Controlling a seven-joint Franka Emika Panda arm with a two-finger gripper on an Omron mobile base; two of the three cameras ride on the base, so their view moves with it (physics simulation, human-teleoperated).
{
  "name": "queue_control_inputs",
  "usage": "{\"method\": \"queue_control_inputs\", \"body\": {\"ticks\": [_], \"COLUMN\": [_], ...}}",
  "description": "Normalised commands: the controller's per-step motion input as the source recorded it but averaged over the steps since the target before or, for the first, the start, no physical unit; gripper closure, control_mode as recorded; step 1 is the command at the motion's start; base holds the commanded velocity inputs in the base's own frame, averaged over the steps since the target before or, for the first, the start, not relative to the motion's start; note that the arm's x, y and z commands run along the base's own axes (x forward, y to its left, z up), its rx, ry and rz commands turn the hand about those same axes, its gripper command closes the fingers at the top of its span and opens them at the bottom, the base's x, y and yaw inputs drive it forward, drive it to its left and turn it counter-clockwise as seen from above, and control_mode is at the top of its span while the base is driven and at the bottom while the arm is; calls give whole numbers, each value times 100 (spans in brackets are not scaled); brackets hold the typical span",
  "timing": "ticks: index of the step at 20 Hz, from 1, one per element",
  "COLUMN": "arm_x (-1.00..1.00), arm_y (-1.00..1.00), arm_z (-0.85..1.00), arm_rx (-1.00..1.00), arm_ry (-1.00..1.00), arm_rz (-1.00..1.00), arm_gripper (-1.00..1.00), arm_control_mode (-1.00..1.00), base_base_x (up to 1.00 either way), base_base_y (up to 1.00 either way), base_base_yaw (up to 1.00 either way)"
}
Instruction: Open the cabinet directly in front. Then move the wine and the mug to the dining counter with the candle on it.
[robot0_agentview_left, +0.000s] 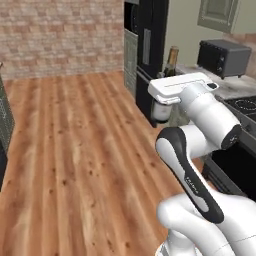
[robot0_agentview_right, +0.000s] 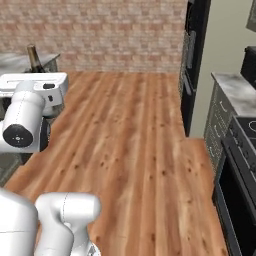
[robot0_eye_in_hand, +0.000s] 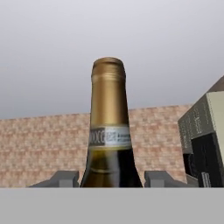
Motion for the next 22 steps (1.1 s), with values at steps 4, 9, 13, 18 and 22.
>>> {"method": "queue_control_inputs", "body": {"ticks": [4,9,13,18,22], "arm_x": [0,0,0,0,0], "arm_y": [0,0,0,0,0], "arm_z": [0,0,0,0,0], "arm_rx": [0,0,0,0,0], "arm_ry": [0,0,0,0,0], "arm_rz": [0,0,0,0,0], "arm_gripper": [100,100,100,100,100], "arm_control_mode": [100,100,100,100,100], "base_base_x": [100,100,100,100,100], "base_base_y": [68,70,65,25,36], "base_base_yaw": [0,0,0,-3,-3]}}
